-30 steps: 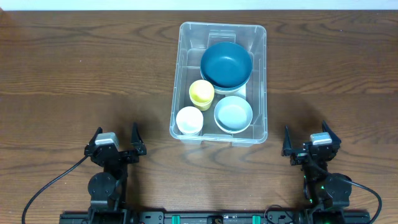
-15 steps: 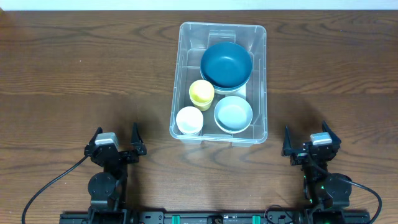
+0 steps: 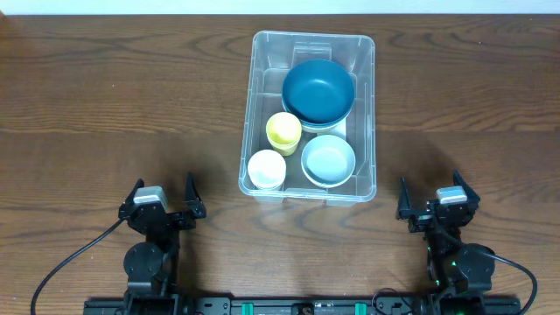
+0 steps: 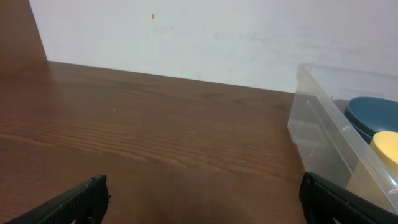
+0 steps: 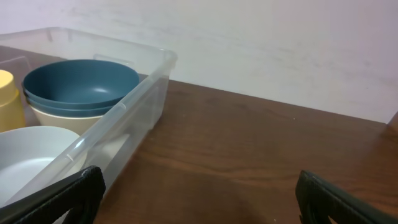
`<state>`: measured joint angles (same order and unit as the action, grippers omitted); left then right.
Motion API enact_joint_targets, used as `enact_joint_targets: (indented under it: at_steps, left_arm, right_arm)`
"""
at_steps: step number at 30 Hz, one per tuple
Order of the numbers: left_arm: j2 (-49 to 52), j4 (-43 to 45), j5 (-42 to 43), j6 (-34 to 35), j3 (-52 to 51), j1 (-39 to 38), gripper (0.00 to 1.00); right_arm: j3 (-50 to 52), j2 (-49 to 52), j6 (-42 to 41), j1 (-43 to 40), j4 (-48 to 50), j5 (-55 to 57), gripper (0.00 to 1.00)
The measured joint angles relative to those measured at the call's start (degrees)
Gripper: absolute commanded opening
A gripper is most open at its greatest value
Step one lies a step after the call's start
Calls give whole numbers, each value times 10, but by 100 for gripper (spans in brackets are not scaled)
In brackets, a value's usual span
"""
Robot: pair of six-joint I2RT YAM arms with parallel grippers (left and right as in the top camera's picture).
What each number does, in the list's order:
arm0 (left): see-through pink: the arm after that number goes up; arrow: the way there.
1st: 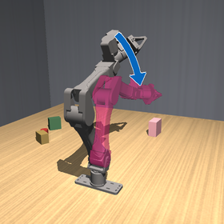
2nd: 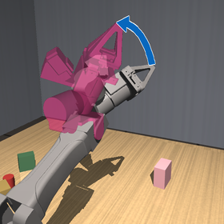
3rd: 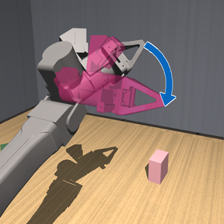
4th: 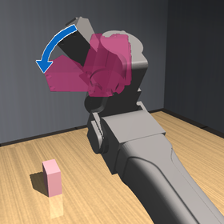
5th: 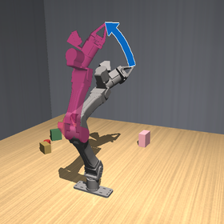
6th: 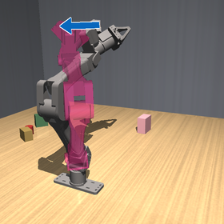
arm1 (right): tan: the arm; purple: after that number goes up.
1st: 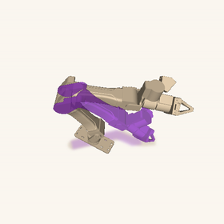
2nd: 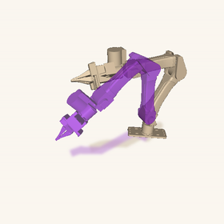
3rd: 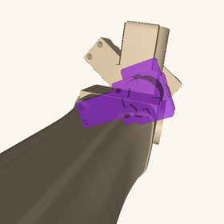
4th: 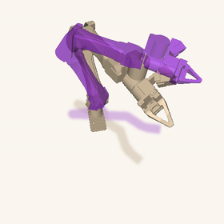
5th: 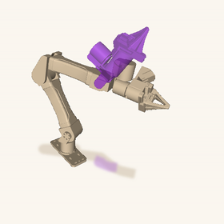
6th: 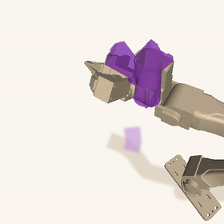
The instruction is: Pack container
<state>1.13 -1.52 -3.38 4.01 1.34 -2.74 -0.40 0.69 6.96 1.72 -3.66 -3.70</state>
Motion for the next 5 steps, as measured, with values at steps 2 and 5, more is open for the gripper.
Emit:
enact_joint_targets:
  at_steps: [2,5]
  left_arm:
    - [0,0,0,0,0,0,98]
    - [0,0,0,0,0,0,98]
  right_arm:
    - [0,0,0,0,0,0,99]
    - [0,0,0,0,0,0,99]
